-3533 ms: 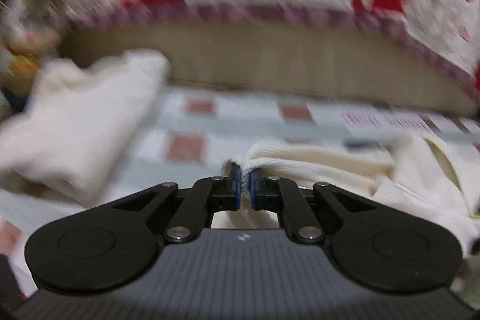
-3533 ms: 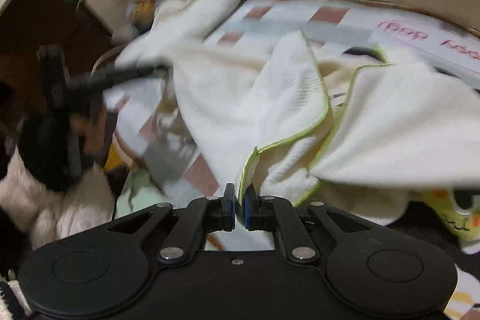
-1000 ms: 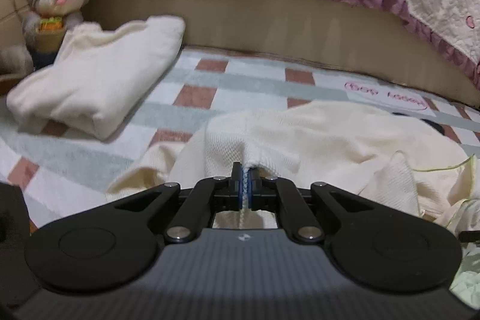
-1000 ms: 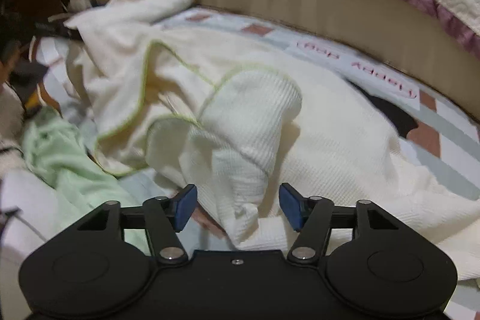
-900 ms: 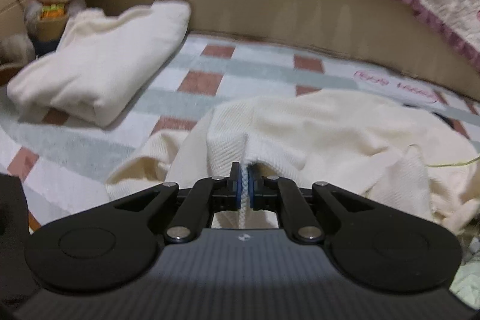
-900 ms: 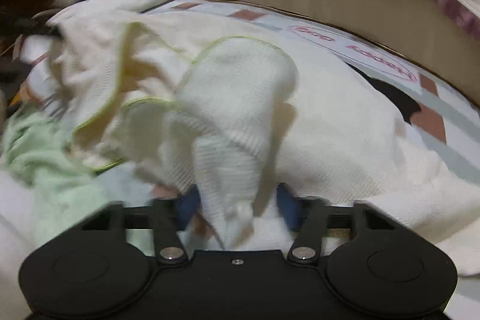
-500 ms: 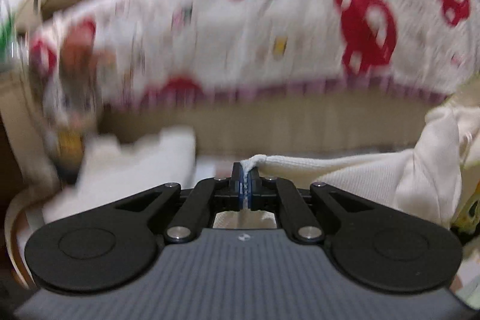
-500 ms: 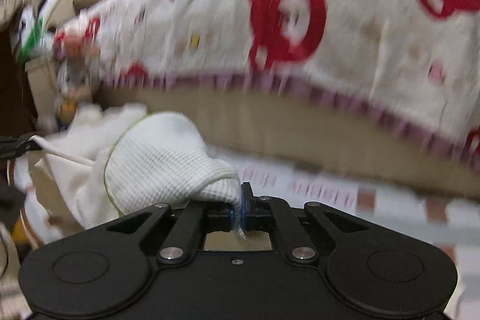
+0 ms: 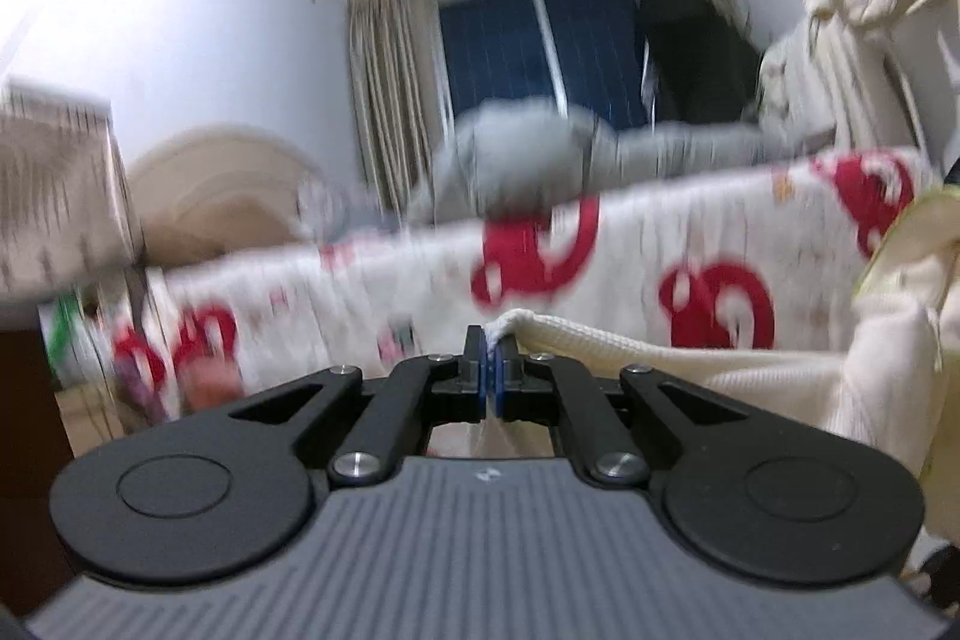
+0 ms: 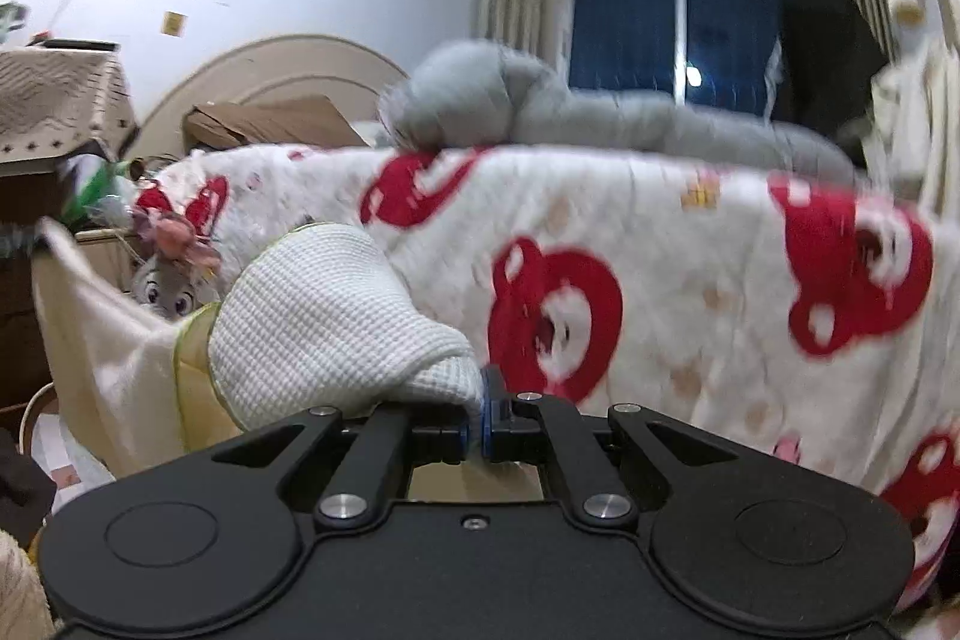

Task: Fold clothes
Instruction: 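Grasp the garment with the right gripper while the left gripper holds, lift both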

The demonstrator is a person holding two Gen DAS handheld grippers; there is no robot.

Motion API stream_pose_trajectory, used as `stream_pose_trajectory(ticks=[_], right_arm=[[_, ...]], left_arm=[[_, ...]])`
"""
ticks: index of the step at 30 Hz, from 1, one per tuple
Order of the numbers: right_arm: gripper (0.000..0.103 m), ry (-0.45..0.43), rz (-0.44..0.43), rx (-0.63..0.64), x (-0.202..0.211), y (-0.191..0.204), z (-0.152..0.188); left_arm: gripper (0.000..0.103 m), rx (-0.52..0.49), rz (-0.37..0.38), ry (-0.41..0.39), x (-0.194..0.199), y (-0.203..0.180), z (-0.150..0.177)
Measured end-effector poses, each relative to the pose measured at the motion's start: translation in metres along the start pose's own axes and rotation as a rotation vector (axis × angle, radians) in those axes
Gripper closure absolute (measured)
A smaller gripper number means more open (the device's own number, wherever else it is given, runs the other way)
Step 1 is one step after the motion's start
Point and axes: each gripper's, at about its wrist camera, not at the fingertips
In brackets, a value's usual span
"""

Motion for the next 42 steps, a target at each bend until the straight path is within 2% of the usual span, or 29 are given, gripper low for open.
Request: stream_pose_trajectory(ticks=[4, 8, 11, 17, 20, 24, 27, 31, 34, 38, 40, 42], right_arm=[[0.098, -0.072, -0.027, 0.018, 0.034, 0.019, -0.002], [0.098, -0.041, -0.124, -0.019, 0.026, 0.021, -0.005], [0.098, 0.036, -0.179, 0.001, -0.003, 0.019, -0.030], [0.098, 0.089, -0.238, 0.077, -0.023, 0.022, -0.097], [0.099, 0.064, -0.245, 0.084, 0.003, 0.019, -0.123], [0.099, 0.000, -0.178, 0.098, 0.049, 0.010, -0.144], [0.099, -0.029, -0.136, 0.071, 0.077, -0.001, -0.150], [0.098, -0.029, -0.108, 0.047, 0.086, -0.018, -0.155], [0.098, 0.041, -0.133, 0.006, 0.056, -0.035, -0.145], [0.098, 0.187, -0.150, -0.033, -0.024, -0.049, -0.102], [0.099, 0.300, -0.131, -0.047, -0.080, -0.052, -0.071], [0.098, 0.435, -0.079, -0.024, -0.147, -0.050, -0.037]], left_arm=[[0.101, -0.038, -0.048, -0.120, 0.045, -0.003, -0.045], [0.101, -0.038, -0.088, -0.111, 0.061, 0.004, -0.065], [0.101, -0.057, -0.142, -0.097, 0.063, 0.014, -0.066], [0.101, -0.100, -0.203, -0.125, 0.081, 0.032, -0.084], [0.101, -0.101, -0.184, -0.167, 0.094, 0.033, -0.104], [0.101, -0.035, -0.102, -0.189, 0.108, 0.030, -0.125], [0.101, -0.039, -0.059, -0.190, 0.104, 0.021, -0.133], [0.100, -0.056, -0.038, -0.150, 0.068, 0.012, -0.121], [0.100, -0.057, -0.046, -0.071, 0.016, 0.009, -0.089], [0.100, -0.118, -0.092, 0.061, -0.071, -0.003, -0.026], [0.100, -0.169, -0.098, 0.128, -0.119, -0.013, 0.013], [0.100, -0.173, -0.088, 0.215, -0.172, -0.022, 0.054]])
Point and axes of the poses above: each gripper's, at about its wrist camera, not at the fingertips, and x roughly against the way its jaws point, y to its left, z to its underside, and after that the axes turned 4 degrees about -z, right-handed
